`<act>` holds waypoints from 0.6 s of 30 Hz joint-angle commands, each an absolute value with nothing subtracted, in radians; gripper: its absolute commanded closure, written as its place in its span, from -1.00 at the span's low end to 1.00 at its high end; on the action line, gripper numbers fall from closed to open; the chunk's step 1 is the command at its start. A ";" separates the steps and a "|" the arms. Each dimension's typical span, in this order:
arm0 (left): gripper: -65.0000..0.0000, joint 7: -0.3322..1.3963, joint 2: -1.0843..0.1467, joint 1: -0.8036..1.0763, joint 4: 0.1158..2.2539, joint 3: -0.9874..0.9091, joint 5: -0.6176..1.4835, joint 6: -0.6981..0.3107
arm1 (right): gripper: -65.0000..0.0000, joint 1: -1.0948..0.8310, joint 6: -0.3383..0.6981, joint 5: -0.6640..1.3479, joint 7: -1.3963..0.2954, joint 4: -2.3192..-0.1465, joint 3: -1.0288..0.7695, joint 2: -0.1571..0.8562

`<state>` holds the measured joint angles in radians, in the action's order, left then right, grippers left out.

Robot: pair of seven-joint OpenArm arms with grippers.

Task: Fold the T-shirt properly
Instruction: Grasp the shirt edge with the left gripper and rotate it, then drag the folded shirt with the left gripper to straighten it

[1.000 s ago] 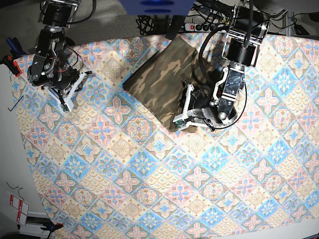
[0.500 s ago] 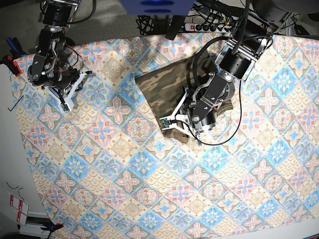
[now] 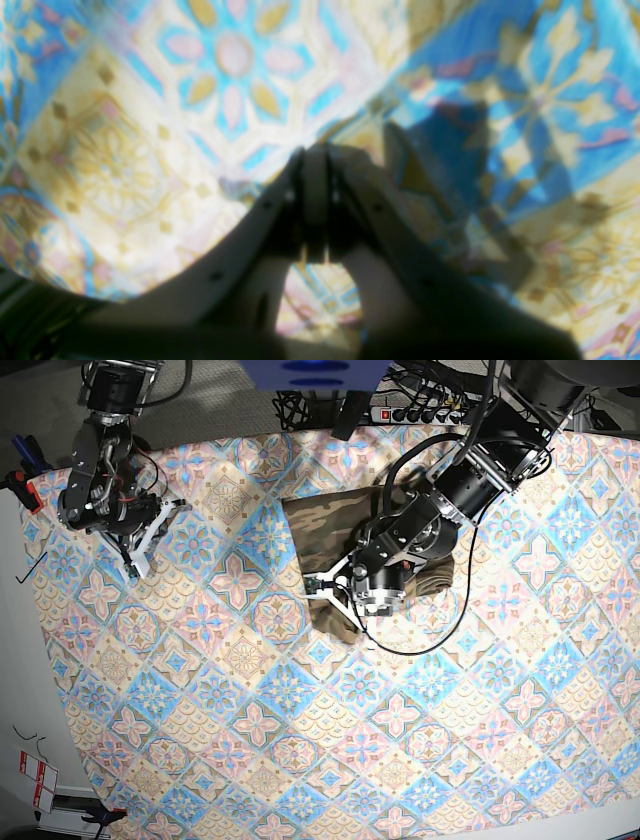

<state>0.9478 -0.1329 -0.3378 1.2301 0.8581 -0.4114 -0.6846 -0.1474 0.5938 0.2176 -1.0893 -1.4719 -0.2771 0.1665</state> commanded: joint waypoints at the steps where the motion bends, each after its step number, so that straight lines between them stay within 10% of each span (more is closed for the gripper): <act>1: 1.00 0.889 -0.111 -0.334 1.237 0.872 -0.387 -0.698 | 1.00 -0.136 0.598 0.229 -1.052 -1.480 -0.280 0.177; 18: 1.00 0.938 -0.035 -0.303 1.237 0.768 -0.453 -0.698 | 1.00 -0.140 0.598 0.229 -1.023 -1.451 -0.280 0.177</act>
